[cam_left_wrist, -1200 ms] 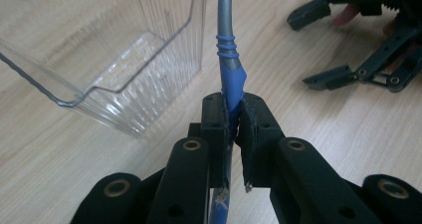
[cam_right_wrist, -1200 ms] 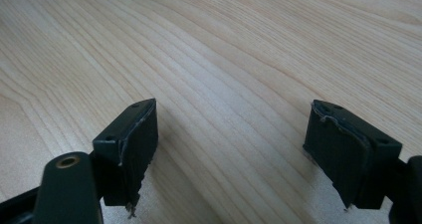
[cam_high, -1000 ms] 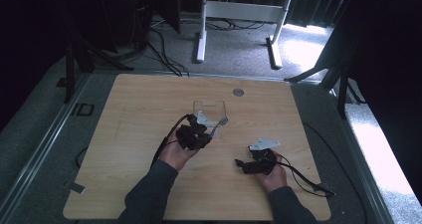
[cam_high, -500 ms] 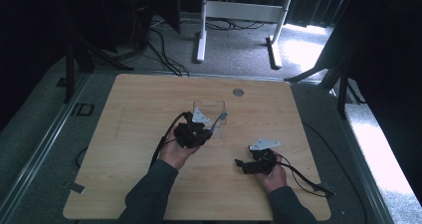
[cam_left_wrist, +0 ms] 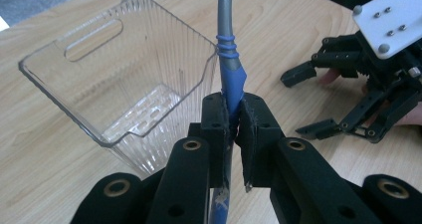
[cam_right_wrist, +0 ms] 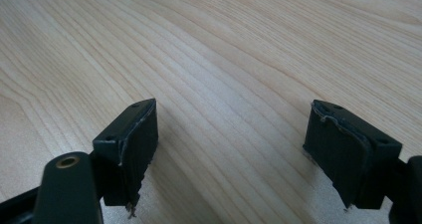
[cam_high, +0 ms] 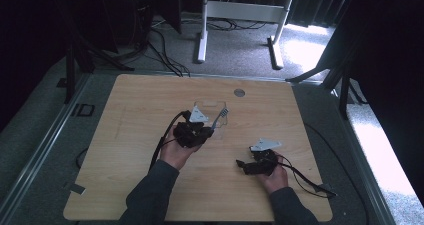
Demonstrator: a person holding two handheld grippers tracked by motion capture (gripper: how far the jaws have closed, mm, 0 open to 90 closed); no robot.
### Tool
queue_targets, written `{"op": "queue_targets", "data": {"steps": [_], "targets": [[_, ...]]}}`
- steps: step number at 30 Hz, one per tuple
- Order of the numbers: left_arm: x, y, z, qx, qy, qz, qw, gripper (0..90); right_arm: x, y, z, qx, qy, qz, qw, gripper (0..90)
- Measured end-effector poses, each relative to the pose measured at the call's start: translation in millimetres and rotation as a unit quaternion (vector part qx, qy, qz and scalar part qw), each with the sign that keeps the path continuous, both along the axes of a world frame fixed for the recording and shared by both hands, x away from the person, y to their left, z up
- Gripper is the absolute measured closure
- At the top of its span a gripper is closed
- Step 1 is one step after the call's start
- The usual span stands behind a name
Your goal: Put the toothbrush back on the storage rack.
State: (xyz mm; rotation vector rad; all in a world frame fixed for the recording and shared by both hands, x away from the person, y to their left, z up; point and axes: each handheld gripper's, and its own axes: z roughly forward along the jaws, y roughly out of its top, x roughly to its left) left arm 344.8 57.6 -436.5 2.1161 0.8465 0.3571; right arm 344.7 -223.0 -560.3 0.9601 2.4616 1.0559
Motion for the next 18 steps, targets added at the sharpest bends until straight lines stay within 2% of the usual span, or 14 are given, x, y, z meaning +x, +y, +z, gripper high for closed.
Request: {"op": "queue_targets", "data": {"steps": [18], "targets": [[2.2, 8.0, 8.0, -0.042, -0.018, 0.009, 0.9989, 81.8, 0.1, -0.1, 0.0, 0.0, 0.0, 0.001, 1.0, 20.6]]}}
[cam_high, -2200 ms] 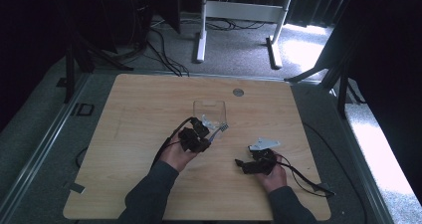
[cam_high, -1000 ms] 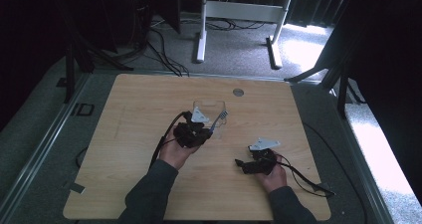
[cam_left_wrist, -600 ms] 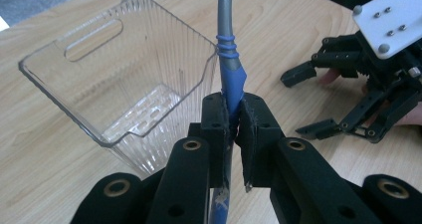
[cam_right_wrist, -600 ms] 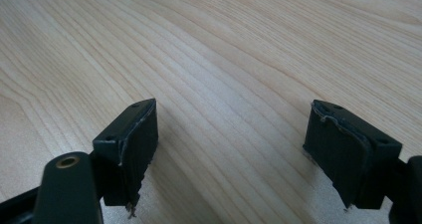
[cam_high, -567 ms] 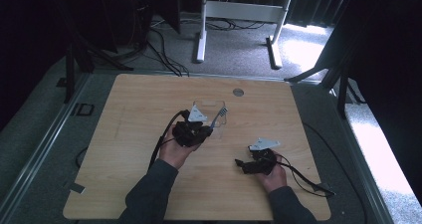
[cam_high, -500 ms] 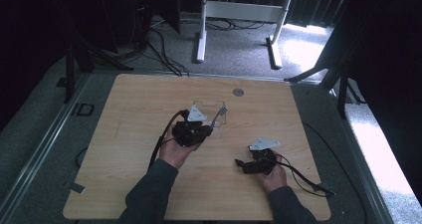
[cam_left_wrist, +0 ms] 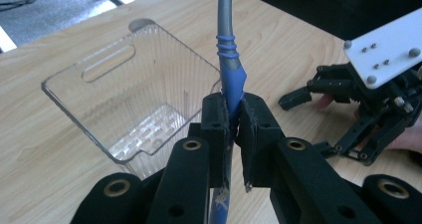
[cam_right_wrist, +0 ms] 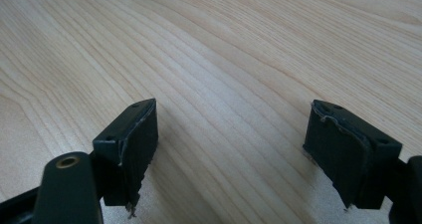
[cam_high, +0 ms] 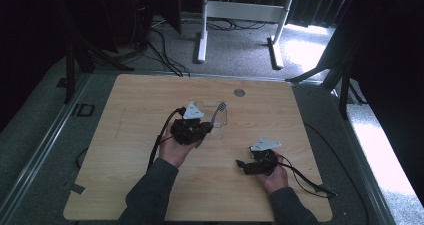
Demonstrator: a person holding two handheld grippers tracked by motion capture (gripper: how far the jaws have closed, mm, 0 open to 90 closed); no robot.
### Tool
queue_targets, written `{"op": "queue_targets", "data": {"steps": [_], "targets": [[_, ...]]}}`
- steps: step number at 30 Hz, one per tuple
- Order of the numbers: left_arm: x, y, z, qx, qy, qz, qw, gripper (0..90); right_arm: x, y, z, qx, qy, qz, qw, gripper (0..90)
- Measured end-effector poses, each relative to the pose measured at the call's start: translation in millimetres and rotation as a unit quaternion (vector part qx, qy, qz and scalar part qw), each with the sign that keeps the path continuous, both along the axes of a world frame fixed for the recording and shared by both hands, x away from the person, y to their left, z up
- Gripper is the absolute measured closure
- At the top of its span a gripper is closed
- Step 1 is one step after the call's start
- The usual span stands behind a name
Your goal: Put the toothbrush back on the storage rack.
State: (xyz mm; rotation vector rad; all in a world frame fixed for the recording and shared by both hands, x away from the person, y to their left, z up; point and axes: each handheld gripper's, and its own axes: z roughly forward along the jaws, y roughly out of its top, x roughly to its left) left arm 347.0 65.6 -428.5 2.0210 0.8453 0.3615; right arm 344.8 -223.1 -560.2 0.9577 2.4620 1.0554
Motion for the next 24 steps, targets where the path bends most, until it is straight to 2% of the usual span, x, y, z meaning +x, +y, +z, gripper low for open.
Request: {"op": "queue_targets", "data": {"steps": [6, 24], "targets": [[2.0, 0.6, 1.4, -0.008, -0.003, 0.007, 0.9999, 81.8, 0.0, 0.1, 0.0, 0.0, 0.0, 0.0, 1.0, 20.6], [6.7, 2.2, 0.8, -0.035, -0.03, 0.021, 0.9987, 81.9, 0.0, 0.1, 0.0, 0.0, 0.0, 0.0, 1.0, 20.5]]}}
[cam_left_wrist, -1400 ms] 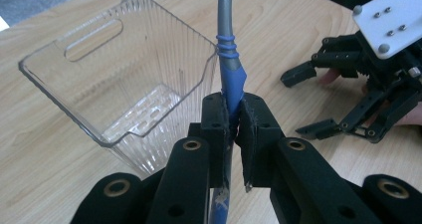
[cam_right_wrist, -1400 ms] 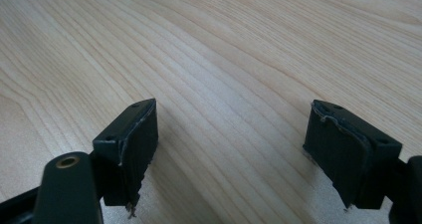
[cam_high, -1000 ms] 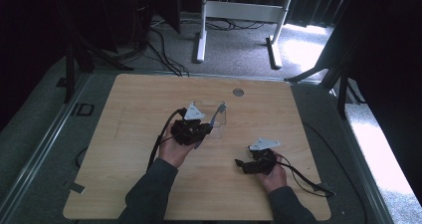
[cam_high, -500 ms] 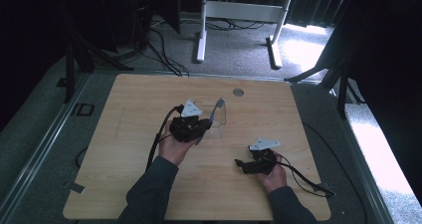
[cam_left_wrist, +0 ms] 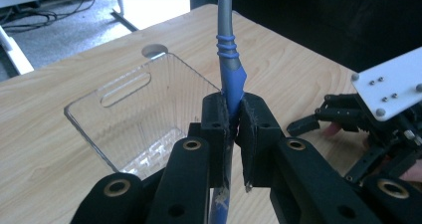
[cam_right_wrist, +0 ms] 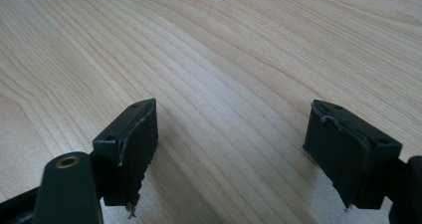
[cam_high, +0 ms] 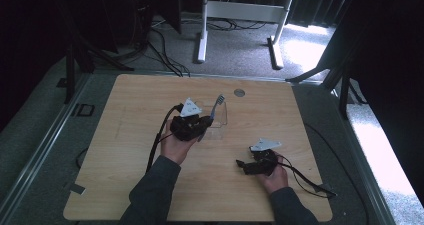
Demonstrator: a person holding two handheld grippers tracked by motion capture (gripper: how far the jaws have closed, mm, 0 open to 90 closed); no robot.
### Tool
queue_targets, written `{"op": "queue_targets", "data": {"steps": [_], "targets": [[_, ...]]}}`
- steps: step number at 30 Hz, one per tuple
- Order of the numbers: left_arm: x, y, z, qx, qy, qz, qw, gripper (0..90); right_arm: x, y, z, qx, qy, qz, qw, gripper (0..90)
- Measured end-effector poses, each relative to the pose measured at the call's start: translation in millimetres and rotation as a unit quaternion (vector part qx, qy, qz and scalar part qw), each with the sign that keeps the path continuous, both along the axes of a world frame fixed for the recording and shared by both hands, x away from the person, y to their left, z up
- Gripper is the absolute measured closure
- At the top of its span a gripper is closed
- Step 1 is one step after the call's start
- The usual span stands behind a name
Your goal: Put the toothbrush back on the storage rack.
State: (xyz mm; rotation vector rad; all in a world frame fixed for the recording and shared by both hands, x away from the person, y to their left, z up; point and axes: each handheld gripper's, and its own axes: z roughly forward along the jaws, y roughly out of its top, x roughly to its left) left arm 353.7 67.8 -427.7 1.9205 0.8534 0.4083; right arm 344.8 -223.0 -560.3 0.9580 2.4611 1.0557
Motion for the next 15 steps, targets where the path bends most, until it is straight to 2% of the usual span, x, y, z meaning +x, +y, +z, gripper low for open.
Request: {"op": "queue_targets", "data": {"steps": [15], "targets": [[4.1, 0.8, -0.1, -0.024, -0.015, 0.013, 0.9995, 81.8, 0.0, 0.0, 0.0, 0.0, 0.0, 0.0, 1.0, 20.6]]}}
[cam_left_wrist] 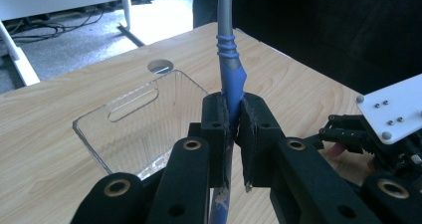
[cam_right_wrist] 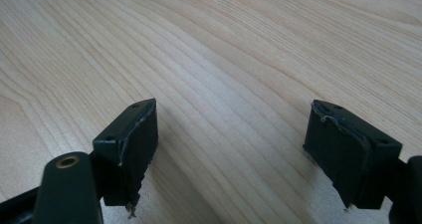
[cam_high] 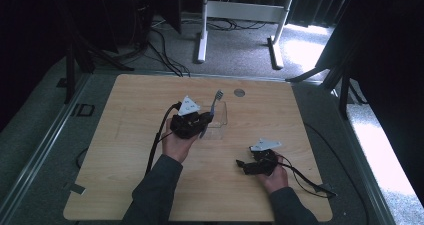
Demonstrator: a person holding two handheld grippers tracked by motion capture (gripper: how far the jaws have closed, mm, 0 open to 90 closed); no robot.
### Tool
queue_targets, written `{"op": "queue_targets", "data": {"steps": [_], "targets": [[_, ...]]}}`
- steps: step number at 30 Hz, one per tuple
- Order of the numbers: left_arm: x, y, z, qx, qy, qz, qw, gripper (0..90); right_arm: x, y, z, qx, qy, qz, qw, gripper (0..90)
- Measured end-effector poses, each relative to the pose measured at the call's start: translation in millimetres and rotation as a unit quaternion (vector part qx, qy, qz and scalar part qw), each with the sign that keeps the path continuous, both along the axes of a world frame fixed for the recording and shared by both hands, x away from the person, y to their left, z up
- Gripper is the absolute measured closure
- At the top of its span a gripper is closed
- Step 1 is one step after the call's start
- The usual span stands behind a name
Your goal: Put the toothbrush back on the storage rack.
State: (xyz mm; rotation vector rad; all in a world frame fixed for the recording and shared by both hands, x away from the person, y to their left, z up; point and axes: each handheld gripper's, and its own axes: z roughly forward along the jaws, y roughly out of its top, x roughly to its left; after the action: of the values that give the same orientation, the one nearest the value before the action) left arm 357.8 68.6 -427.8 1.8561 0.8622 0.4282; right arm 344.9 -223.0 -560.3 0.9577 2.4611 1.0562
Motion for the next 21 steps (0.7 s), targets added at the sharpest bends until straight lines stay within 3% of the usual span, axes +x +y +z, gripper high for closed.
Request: {"op": "queue_targets", "data": {"steps": [14, 21], "targets": [[7.8, -2.8, 3.1, -0.013, -0.007, 0.007, 0.9999, 81.9, 0.2, 0.3, 0.1, 0.0, 0.001, 0.0, 1.0, 20.6], [11.8, -1.7, 2.8, -0.034, -0.013, 0.016, 0.9992, 81.9, 0.3, 0.4, 0.1, 0.0, 0.001, -0.001, 1.0, 20.6]]}}
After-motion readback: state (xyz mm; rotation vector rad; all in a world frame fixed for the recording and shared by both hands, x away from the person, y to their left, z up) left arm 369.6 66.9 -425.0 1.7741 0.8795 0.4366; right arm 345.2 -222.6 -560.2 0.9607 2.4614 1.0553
